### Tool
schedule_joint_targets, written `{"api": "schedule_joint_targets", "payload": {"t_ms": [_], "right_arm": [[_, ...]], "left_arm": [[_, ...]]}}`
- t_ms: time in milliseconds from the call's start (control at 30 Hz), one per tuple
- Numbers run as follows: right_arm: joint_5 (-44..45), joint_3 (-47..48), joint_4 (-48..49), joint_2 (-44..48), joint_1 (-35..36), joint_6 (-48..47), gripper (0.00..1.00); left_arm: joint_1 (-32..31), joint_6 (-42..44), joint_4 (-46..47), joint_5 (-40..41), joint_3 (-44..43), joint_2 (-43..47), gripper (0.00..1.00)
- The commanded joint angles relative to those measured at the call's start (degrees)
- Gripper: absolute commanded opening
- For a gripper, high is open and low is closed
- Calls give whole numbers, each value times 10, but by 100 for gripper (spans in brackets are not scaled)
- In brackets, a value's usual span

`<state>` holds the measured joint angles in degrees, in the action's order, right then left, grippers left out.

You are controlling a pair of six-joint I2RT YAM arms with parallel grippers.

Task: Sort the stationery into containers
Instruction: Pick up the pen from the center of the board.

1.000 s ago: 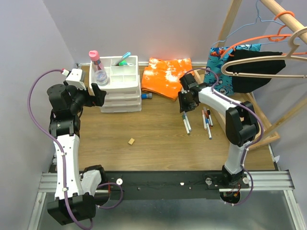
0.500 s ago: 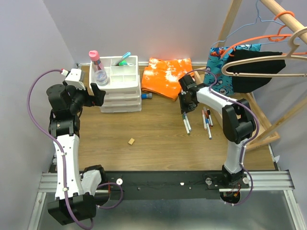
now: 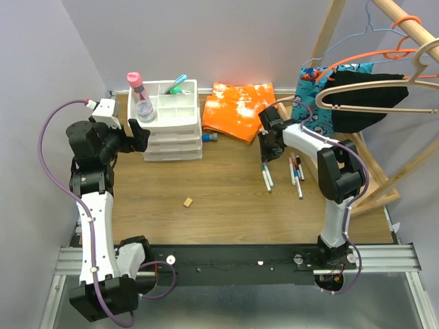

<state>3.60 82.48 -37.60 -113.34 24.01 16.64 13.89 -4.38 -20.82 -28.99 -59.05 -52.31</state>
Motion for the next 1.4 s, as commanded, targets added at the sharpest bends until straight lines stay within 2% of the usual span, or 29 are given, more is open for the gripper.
{"api": "schedule_joint_targets", "payload": {"t_ms": [0,400,533,667,833,1067,1100,1233,1367], "right_arm": [[12,1,8,-19,-8,-6,33],[-11,-55,-4,-7,-8,-15,32],[2,-88,0,5,-9,-16,39],[-12,-92,12,3,-9,-24,30],[-32,-7,6,5,-8,-35,20],[-103,197,-4,0,9,-50,14],[-111,236,11,0,14,-53,14],[-143,291,95,9,43,-65,13],[-170,278,249,28,46,-46,12]], "left_arm": [[4,-7,12,-10,6,-2,99],[12,-14,16,-12,8,-2,99],[15,-14,15,-12,9,-1,99],[14,-15,15,-12,10,1,99],[14,-15,17,-12,2,0,99],[14,-20,25,-18,-19,-11,99],[14,-19,25,-18,-25,-14,99],[14,-19,20,-19,-35,-15,99],[14,-4,2,-14,-45,-11,99]]}}
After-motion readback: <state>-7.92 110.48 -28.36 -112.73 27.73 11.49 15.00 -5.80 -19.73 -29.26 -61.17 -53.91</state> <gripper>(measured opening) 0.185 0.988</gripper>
